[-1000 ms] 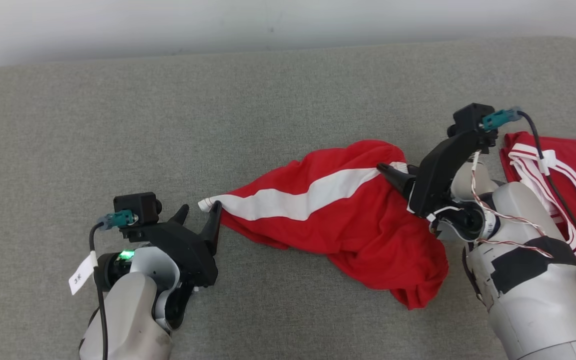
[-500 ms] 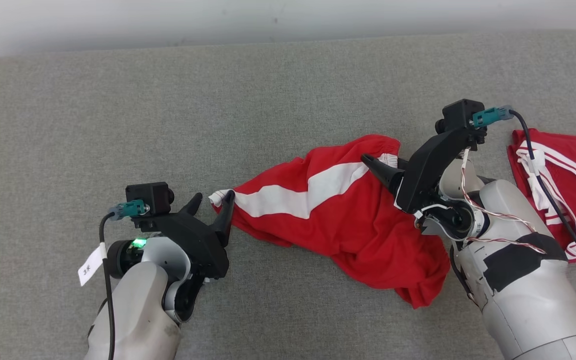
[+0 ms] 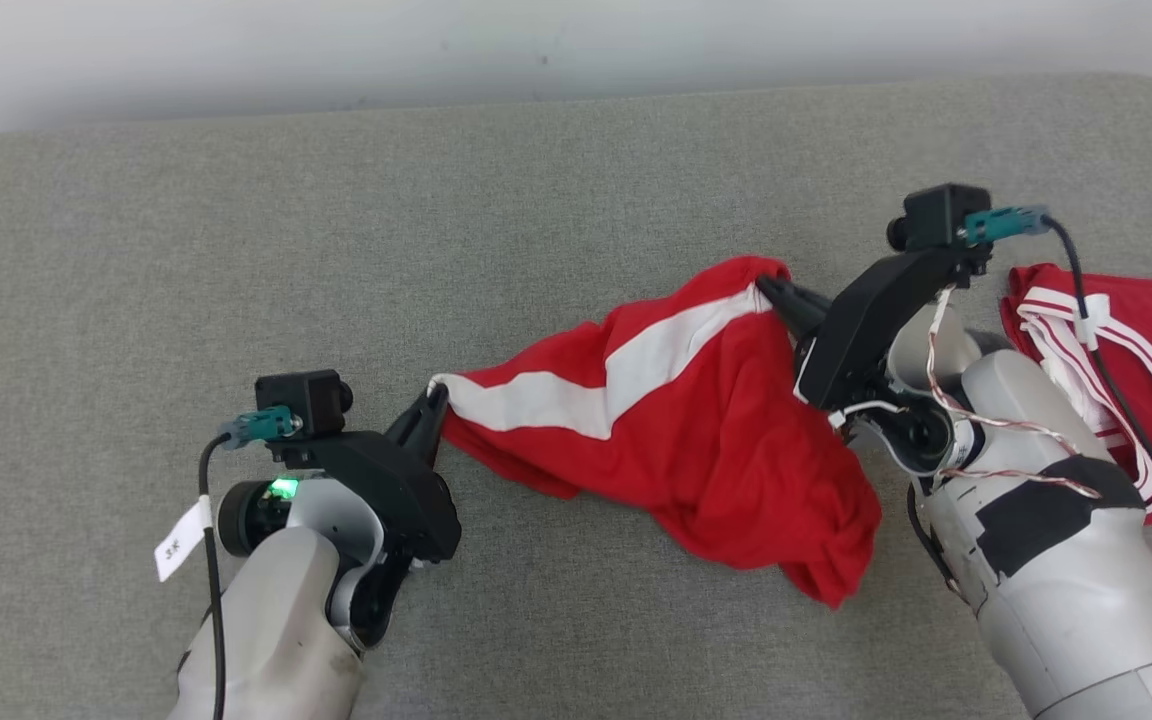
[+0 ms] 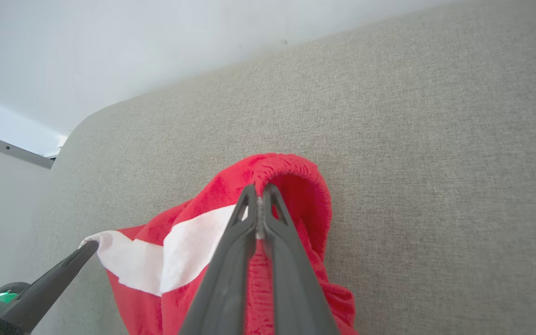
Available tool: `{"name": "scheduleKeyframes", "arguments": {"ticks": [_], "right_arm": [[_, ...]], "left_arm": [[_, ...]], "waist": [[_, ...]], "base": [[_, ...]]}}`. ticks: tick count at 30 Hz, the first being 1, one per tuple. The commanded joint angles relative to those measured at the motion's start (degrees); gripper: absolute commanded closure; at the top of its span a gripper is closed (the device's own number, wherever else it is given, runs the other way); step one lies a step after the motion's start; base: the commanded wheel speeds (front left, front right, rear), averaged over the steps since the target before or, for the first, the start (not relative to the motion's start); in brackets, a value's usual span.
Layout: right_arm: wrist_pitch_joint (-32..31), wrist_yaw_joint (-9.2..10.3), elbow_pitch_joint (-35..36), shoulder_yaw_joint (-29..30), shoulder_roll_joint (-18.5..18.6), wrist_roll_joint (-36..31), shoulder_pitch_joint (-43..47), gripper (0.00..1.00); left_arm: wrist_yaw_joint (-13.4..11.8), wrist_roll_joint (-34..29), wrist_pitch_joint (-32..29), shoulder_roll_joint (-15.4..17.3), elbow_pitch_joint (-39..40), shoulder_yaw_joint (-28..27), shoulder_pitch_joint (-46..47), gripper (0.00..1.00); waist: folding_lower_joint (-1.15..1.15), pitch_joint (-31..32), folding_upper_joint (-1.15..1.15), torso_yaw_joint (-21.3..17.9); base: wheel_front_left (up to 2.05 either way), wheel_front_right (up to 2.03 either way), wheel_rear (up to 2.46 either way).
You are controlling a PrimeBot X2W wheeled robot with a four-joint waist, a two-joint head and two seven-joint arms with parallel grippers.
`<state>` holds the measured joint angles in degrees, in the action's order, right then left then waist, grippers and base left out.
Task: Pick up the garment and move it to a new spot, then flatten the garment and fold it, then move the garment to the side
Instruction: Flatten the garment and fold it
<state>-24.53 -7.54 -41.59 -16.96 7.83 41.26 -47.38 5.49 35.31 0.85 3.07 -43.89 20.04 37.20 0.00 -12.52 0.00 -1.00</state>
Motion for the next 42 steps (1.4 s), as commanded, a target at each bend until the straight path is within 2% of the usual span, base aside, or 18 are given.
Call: {"name": "scheduleKeyframes", "arguments": {"ticks": [1, 7, 11, 19, 23, 28, 31, 35, 38, 42], "right_arm": [[1.5, 0.13, 0.6, -0.3, 0.5, 0.6, -1.2, 1.00], [6.9, 0.13, 2.3, -0.8, 2.1, 2.3, -4.0, 1.00], [7.9, 0.13, 3.1, -1.9, 3.9, 3.1, -7.2, 1.00], [7.2, 0.13, 3.3, -2.6, 4.8, 5.1, -15.8, 1.00], [8.6, 0.13, 4.2, -3.1, 5.0, 5.7, -17.8, 1.00], [14.3, 0.13, 6.7, -3.6, 5.6, 7.4, -18.5, 1.00], [16.3, 0.13, 6.3, -4.2, 6.4, 7.6, -18.9, 1.00], [14.8, 0.13, 1.9, -4.3, 5.0, 7.5, -23.4, 1.00], [15.8, 0.13, -2.0, -3.0, 3.6, 5.5, -28.9, 1.00], [23.4, 0.13, -7.0, 1.5, 0.9, 2.6, -37.8, 1.00]], "left_arm": [[-0.3, -0.1, 0.9, 0.5, 0.2, -0.3, 1.0, 1.00], [0.1, 0.7, 2.6, 1.2, 1.9, -1.1, 3.5, 1.00], [1.2, 3.1, -0.1, 2.5, 4.3, -1.8, 7.7, 1.00], [2.0, 11.5, -8.3, 9.1, 13.6, -3.5, 17.9, 1.00], [1.9, 13.3, -9.6, 11.7, 17.4, -3.7, 19.6, 1.00], [2.0, 14.4, -7.1, 14.4, 21.5, -5.1, 19.4, 1.00], [1.8, 14.3, -5.9, 14.8, 22.1, -5.8, 19.5, 1.00], [-0.2, 15.3, -6.5, 14.4, 22.5, -7.2, 23.3, 1.00], [-3.0, 14.5, -4.9, 14.0, 22.0, -8.8, 27.6, 1.00], [-5.3, 13.3, 0.4, 12.8, 21.1, -11.4, 35.2, 1.00]], "waist": [[0.00, -0.1, 0.00, 0.1], [0.00, -0.1, 0.00, 0.1], [0.00, -0.3, 0.00, -0.2], [0.00, -2.8, 0.00, -2.7], [0.00, -3.5, 0.00, -3.3], [0.00, -4.0, 0.00, -3.7], [0.00, -4.5, 0.00, -3.8], [0.00, -8.4, 0.00, -4.4], [0.00, -12.5, 0.00, -4.9], [0.00, -17.2, 0.00, -5.4]], "base": [[0.00, 0.00, 0.00], [0.00, 0.00, 0.00], [0.00, 0.00, 0.00], [0.00, 0.00, 0.00], [0.00, 0.00, 0.00], [0.00, 0.00, 0.00], [0.00, 0.00, 0.00], [0.00, 0.00, 0.00], [0.00, 0.00, 0.00], [0.00, 0.00, 0.00]]}}
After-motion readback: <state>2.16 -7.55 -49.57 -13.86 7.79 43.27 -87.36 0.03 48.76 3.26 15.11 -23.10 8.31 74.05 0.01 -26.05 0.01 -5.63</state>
